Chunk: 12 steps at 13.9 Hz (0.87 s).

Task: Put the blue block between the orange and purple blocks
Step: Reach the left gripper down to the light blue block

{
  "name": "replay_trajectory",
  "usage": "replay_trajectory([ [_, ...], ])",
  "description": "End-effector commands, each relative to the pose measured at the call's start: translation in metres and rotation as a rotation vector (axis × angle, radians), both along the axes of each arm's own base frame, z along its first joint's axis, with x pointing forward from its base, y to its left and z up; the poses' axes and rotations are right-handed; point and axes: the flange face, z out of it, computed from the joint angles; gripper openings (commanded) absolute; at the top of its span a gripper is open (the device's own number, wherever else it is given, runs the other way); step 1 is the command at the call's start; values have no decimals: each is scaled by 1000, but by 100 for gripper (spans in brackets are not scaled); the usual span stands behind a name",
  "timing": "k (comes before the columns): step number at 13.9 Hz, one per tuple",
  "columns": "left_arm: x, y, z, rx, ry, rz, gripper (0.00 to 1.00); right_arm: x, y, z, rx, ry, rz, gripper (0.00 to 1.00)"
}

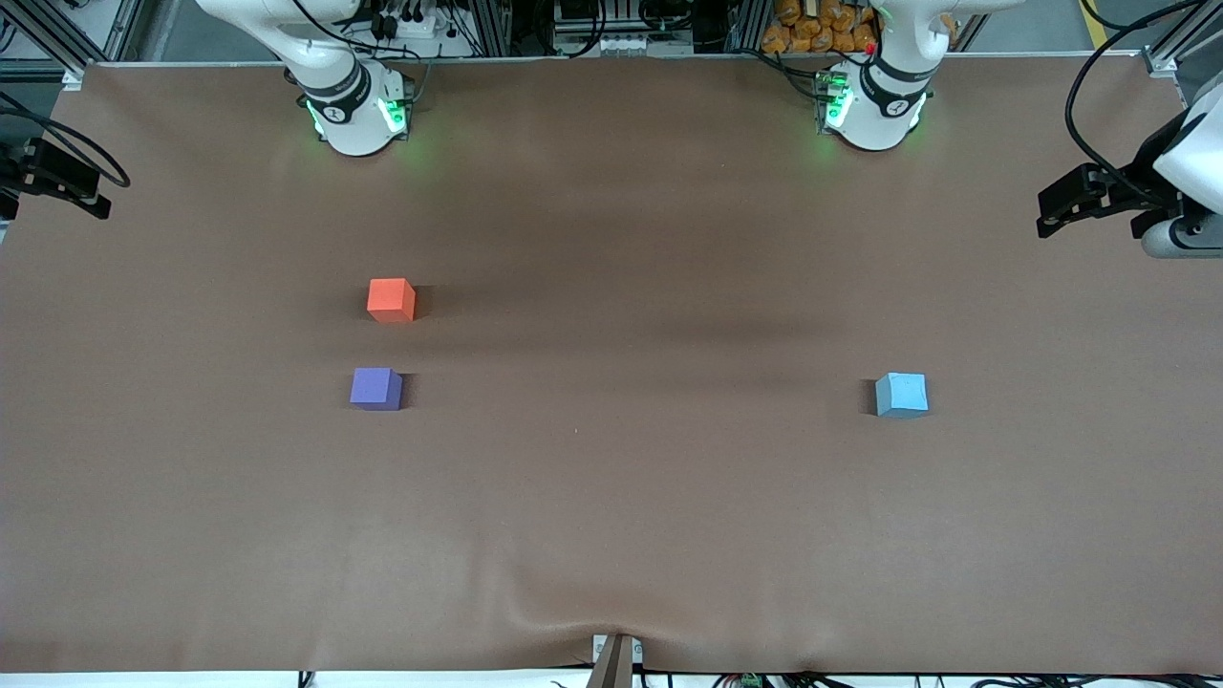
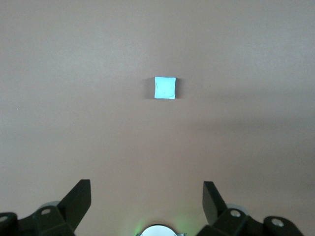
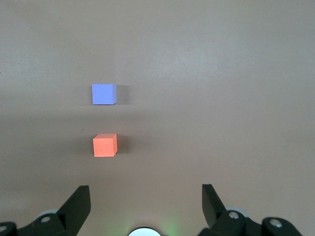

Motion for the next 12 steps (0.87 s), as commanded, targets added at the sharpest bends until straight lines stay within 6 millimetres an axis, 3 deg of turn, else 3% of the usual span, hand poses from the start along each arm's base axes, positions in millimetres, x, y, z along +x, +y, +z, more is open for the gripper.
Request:
replay_trajectory([
  [1,-5,-1,2,-15,10,-13,100,-5,3,1,6,0,12,100],
  [4,2,-5,-8,-16,27,-15,100,-6,4,2,11,1,11,100],
  [9,44,-12,-74,-11,109,-35,100,-7,4,0,18,14,12,100],
  [12,74,-14,-108,-28,53,-40,100,-9,3,0,25,26,11,100],
])
